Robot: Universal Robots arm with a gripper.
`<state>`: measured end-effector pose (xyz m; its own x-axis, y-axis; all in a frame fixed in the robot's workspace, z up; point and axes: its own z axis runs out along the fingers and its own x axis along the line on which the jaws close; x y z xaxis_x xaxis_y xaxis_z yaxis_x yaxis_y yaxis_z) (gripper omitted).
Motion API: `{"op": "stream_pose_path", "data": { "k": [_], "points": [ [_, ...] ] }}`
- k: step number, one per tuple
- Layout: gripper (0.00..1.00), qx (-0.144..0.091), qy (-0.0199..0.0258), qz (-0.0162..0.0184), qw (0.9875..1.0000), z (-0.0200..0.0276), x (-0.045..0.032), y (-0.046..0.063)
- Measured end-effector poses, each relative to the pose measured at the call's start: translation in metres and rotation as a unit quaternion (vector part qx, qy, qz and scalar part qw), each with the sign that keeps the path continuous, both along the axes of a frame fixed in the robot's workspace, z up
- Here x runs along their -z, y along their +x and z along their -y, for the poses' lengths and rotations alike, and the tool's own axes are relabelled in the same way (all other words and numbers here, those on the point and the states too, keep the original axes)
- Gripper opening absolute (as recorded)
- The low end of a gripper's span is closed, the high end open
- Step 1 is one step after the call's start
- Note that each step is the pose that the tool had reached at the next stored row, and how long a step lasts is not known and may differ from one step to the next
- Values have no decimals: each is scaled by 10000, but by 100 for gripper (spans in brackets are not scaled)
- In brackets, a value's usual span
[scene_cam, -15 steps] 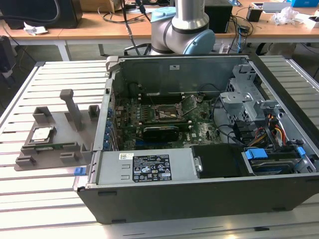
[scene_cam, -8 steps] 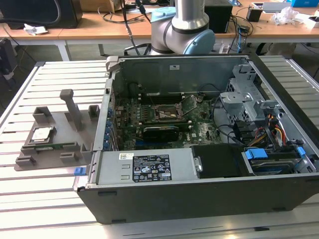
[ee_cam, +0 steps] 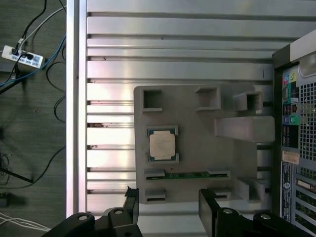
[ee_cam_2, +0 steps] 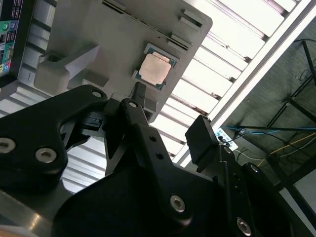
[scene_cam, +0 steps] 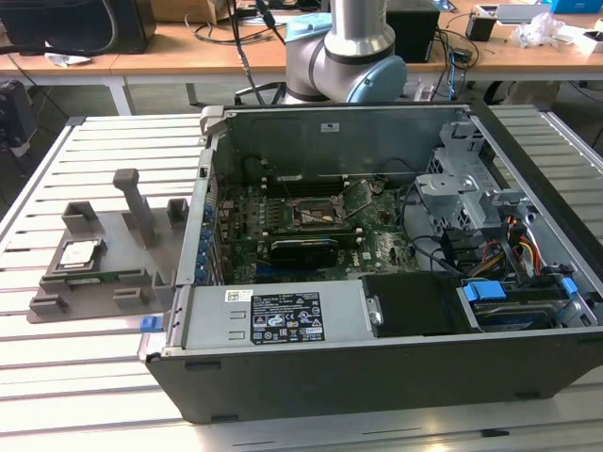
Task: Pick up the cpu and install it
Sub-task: 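Pick up the cpu and move it towards the insertion slot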
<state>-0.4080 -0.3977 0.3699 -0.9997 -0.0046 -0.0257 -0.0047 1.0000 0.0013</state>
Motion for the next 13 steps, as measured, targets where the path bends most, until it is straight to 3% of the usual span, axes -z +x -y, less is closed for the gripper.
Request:
{"op": "stream_pose_path", "data": {
  "k": [13],
  "points": [
    [60,0,0,0,10000,0,68,0]
  ]
}}
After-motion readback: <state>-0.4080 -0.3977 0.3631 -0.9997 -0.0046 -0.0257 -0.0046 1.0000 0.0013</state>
